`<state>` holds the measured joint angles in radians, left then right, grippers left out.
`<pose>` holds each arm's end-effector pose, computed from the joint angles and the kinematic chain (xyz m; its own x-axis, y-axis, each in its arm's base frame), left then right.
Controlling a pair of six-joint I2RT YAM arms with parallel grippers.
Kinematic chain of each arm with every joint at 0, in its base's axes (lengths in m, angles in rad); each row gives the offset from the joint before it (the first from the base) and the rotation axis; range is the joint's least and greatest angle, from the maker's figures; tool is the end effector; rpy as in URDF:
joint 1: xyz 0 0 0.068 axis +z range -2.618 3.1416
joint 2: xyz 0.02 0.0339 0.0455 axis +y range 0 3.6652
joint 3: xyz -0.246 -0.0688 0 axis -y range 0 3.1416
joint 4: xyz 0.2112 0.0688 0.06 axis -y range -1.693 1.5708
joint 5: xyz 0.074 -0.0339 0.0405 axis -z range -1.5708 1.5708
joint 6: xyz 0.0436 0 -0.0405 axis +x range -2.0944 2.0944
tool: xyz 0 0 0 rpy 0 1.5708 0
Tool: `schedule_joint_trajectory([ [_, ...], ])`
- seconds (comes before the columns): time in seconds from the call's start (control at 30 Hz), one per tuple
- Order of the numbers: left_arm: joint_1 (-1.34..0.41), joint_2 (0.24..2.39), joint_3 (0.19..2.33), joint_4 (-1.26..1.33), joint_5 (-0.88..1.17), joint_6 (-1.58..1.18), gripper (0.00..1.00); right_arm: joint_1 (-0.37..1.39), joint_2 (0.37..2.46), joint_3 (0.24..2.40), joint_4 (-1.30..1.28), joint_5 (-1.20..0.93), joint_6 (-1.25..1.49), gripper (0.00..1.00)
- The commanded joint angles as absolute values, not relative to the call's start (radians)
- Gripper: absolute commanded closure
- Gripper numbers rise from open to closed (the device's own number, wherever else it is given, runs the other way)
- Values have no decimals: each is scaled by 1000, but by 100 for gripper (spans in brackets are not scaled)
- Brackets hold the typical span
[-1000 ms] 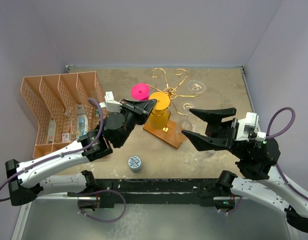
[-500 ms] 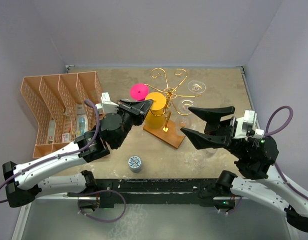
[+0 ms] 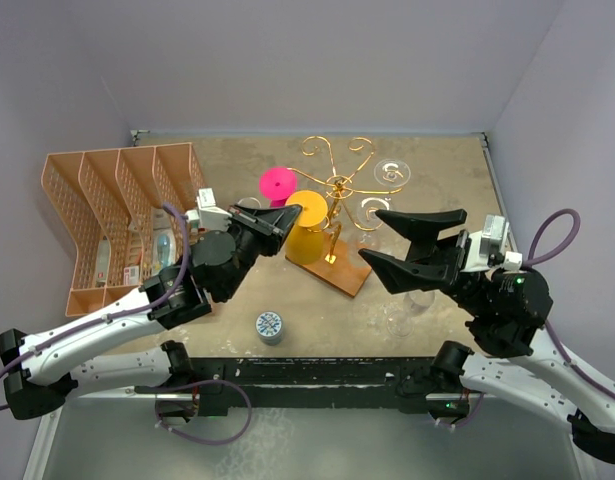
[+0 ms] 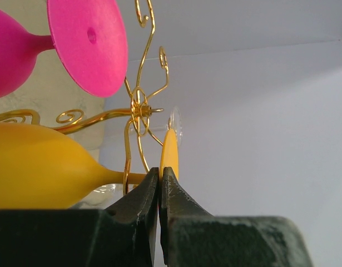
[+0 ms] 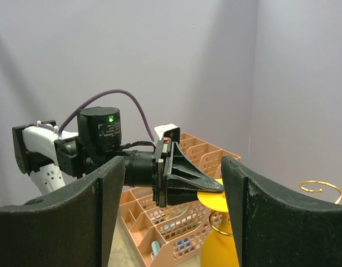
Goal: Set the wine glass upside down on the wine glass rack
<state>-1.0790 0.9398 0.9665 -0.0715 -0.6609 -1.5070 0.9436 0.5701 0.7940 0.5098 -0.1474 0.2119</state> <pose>0.1146 -0.1572 0.3729 -0.4068 -0.9089 -0.0911 0.0048 0.0976 -0.9952 0.0491 0.0787 0.4301 0.2023 0.6336 -0.7468 -0.9282 0.3672 0.0601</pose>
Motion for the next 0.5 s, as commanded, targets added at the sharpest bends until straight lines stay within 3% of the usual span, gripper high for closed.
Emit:
schedule_joint_trajectory([
  [0.0, -1075, 926, 960, -41, -593, -1467, 100, 948, 577, 793, 552, -122, 230, 28],
  [0.47, -1075, 897, 959, -72, -533, -1450, 100, 948, 580, 795, 548, -107, 240, 28],
])
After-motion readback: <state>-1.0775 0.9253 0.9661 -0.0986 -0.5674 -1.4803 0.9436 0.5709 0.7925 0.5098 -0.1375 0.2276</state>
